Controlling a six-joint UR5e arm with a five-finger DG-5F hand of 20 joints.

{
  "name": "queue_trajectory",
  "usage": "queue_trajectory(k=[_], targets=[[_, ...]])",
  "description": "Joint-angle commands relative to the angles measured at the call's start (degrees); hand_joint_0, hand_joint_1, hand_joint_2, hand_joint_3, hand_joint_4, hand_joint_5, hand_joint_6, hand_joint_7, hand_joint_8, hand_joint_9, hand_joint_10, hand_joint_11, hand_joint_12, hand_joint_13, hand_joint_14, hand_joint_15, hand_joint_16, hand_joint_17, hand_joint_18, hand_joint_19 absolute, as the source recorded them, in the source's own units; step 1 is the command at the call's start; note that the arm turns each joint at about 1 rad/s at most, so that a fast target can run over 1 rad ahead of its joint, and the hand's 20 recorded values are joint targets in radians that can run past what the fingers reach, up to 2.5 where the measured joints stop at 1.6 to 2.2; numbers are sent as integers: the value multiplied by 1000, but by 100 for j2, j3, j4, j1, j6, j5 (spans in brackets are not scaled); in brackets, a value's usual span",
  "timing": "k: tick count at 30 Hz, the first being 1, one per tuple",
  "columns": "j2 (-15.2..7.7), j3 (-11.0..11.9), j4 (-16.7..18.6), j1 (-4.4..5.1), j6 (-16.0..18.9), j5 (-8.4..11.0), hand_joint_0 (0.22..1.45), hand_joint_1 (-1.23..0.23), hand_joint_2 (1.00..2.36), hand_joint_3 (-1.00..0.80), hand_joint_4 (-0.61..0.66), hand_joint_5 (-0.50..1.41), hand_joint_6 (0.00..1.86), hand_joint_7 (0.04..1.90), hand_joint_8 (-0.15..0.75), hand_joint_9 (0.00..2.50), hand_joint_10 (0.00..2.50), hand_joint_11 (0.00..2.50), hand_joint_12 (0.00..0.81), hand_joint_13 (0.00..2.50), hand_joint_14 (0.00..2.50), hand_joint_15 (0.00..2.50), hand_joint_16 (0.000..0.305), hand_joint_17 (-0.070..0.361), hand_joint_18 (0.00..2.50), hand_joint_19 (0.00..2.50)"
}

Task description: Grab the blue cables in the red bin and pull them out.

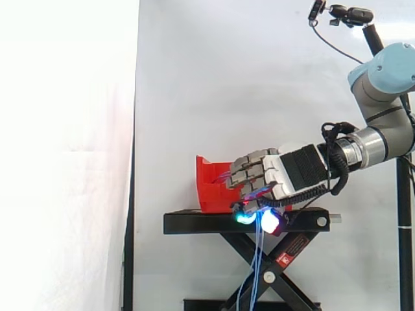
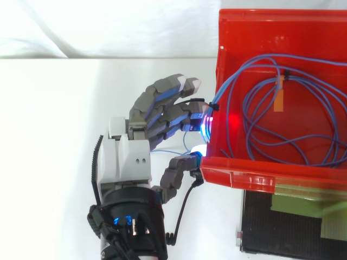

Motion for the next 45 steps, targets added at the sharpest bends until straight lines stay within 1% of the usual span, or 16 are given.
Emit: queue_trajectory(k=[1, 9, 19, 23, 27, 32, 39, 45], targets=[[0, -6, 15, -1, 9, 0, 847, -845, 1000, -1000, 114, 1079, 12, 784, 224, 1098, 23, 503, 283, 820, 18, 449, 35, 79, 589, 574], [0, -15, 15, -1, 0, 0, 851, -843, 1000, -1000, 108, 1092, 11, 802, 219, 1109, 21, 501, 282, 822, 18, 445, 35, 78, 590, 582], [0, -15, -3, 8, 0, 0, 838, -839, 1000, -1000, 123, 1052, 12, 755, 221, 1097, 21, 510, 287, 820, 18, 443, 35, 79, 586, 581], [9, -15, -20, -18, 0, -26, 829, -836, 1000, -1000, 131, 1042, 13, 752, 222, 1086, 21, 504, 287, 817, 19, 448, 36, 80, 583, 581], [0, -15, -38, -18, 0, -44, 822, -836, 1000, -1000, 135, 1030, 13, 735, 222, 1077, 21, 504, 290, 812, 18, 449, 36, 81, 582, 581], [0, -15, -47, -18, 0, -44, 816, -828, 1000, -1000, 150, 988, 15, 677, 224, 1056, 20, 490, 293, 809, 17, 452, 37, 82, 581, 591], [0, -15, -47, -18, 0, -44, 812, -825, 1000, -1000, 158, 969, 15, 652, 224, 1054, 20, 492, 293, 805, 19, 448, 37, 83, 581, 590], [0, -15, -47, -10, -9, -44, 809, -824, 1000, -1000, 164, 915, 17, 566, 223, 1047, 20, 491, 296, 805, 19, 447, 37, 84, 582, 590]])
